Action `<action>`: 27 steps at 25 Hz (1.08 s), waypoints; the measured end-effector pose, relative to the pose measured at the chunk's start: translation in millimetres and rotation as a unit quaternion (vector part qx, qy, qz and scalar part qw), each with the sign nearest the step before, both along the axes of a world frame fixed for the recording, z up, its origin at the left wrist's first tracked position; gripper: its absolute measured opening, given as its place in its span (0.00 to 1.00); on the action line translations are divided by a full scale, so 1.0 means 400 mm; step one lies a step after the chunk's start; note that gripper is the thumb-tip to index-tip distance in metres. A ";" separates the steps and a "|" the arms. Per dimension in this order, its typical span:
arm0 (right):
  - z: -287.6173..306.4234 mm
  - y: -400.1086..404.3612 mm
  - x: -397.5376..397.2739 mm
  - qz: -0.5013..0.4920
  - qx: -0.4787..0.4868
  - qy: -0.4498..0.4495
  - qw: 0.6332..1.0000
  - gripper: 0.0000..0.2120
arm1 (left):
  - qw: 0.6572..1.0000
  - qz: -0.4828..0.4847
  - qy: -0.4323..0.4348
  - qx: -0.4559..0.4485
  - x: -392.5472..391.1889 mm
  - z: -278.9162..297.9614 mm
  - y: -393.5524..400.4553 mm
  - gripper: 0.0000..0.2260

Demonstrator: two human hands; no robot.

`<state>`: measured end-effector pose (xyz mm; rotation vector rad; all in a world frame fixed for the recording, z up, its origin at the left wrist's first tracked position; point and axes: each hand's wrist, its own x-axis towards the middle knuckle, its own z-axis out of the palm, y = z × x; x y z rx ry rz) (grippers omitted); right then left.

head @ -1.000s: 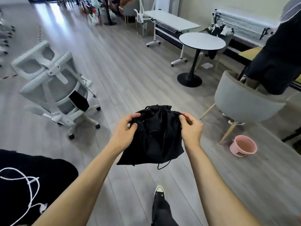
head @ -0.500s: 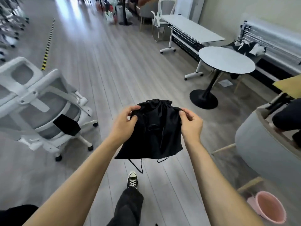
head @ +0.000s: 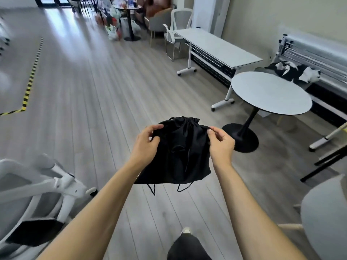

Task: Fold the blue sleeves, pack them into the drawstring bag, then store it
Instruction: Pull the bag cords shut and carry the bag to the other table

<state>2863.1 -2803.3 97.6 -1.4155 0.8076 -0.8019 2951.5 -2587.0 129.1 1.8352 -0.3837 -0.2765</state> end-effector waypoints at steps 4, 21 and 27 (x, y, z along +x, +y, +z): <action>-0.017 -0.193 0.323 0.009 0.010 -0.005 1.000 0.07 | 1.000 0.008 0.006 -0.002 0.314 -0.025 -0.195 0.19; -0.022 -0.927 1.685 0.062 -0.001 0.012 0.998 0.06 | 0.999 0.049 -0.002 -0.011 1.626 -0.038 -0.917 0.19; 0.011 -1.120 2.125 0.044 0.002 0.009 0.999 0.06 | 0.999 0.040 0.007 -0.003 2.095 -0.013 -1.126 0.18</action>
